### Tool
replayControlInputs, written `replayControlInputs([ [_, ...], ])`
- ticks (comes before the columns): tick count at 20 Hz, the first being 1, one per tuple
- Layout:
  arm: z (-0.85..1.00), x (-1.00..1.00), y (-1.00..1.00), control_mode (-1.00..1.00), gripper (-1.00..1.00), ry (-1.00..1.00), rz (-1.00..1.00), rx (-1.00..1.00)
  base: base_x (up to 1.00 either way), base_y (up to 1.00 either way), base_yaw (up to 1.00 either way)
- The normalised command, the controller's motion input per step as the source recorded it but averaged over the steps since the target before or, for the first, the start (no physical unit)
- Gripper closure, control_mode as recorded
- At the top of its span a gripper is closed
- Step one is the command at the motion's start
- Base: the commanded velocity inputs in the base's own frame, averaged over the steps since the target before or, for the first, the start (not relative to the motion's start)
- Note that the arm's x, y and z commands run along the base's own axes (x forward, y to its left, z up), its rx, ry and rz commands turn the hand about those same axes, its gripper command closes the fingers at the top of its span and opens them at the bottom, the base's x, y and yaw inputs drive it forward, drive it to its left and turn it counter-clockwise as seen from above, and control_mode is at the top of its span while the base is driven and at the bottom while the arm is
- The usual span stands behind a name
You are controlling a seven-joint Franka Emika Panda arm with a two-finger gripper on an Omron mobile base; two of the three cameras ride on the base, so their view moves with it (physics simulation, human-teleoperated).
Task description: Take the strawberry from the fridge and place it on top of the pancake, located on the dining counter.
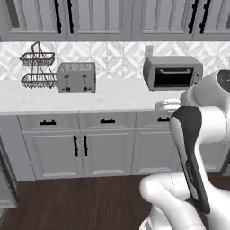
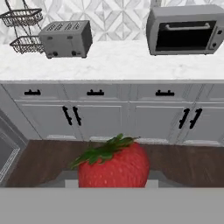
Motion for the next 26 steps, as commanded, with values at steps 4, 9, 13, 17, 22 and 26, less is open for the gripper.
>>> replayControlInputs([
  [4, 0.0, 0.0, 0.0, 1.0, 1.0, 0.0, 0.0, 0.0, 0.0, -0.57, -0.79],
  [9, 0.0, 0.0, 0.0, 1.0, 1.0, 0.0, 0.0, 0.0, 0.0, -0.77, -0.78],
  [13, 0.0, 0.0, 0.0, 1.0, 1.0, 0.0, 0.0, 0.0, 0.01, -0.73, -0.8],
  [17, 0.0, 0.0, 0.0, 1.0, 1.0, 0.0, 0.0, 0.0, 0.03, -0.71, -0.82],
  [22, 0.0, 0.0, 0.0, 1.0, 1.0, 0.0, 0.0, 0.0, 0.03, -0.65, -0.83],
  [26, 0.0, 0.0, 0.0, 1.0, 1.0, 0.0, 0.0, 0.0, 0.04, -0.65, -0.83],
])
